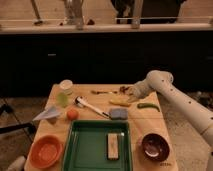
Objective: Place banana in purple bowl
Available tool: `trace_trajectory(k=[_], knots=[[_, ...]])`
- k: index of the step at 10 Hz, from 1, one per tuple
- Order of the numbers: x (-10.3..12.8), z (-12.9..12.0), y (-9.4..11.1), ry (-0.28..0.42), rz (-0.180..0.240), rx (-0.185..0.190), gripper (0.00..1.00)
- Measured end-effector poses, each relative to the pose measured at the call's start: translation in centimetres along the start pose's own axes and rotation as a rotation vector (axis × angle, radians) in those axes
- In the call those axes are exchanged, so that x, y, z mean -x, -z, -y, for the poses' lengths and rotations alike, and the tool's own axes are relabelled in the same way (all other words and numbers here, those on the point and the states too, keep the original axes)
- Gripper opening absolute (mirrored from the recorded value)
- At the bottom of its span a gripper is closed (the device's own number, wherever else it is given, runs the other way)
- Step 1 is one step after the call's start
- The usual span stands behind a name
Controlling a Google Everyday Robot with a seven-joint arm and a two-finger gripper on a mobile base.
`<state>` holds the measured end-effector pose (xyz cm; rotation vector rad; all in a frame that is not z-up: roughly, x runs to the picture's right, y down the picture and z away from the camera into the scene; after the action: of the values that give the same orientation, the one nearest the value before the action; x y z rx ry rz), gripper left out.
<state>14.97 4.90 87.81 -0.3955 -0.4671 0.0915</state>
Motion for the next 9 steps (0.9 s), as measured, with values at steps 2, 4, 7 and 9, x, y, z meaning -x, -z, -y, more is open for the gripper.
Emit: trace_trajectory(k=[2, 4, 7, 9], knots=[[0.5, 0.6, -0.9, 0.003, 0.008, 0.011, 0.52], [0.3, 0.9, -1.8, -0.006, 0.015, 0.026, 0.52], [0.3, 0.6, -3.7, -0.017, 0.024, 0.065, 0.52], [0.2, 0.4, -4.5, -0.023, 0.027, 0.088, 0.52]])
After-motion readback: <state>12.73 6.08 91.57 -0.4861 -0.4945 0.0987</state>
